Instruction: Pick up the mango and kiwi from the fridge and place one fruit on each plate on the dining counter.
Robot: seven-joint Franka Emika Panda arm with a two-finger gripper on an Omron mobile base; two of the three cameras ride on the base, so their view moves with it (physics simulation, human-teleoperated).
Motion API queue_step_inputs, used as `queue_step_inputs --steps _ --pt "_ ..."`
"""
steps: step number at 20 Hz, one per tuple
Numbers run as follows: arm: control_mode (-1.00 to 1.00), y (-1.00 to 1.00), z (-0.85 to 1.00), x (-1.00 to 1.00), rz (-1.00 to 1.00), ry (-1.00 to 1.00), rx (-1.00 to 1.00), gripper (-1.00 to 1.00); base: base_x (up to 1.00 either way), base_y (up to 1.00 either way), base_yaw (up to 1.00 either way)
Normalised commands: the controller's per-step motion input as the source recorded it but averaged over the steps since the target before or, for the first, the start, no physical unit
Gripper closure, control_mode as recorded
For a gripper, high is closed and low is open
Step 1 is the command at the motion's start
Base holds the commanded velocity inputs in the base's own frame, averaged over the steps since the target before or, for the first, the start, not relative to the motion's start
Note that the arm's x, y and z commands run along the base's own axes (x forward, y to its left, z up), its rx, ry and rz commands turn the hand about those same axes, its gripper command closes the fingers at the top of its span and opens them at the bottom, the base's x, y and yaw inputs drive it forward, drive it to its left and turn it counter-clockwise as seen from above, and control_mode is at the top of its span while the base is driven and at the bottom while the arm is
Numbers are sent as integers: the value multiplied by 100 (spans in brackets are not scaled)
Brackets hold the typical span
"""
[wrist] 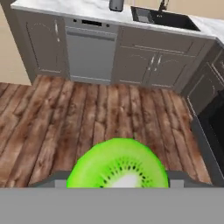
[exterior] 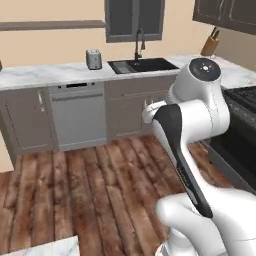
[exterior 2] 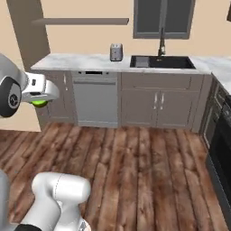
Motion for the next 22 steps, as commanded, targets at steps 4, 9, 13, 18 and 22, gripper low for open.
queue_step_inputs --steps 4,9,13,18,22 --pt "100 0 0 0 0 0 0 100 100 0 67" --pt "100 0 0 0 0 0 0 100 100 0 62" --pt "100 0 0 0 0 0 0 100 82 0 73" --pt "100 0 0 0 0 0 0 100 56 0 85" --pt "100 0 0 0 0 0 0 100 56 0 86"
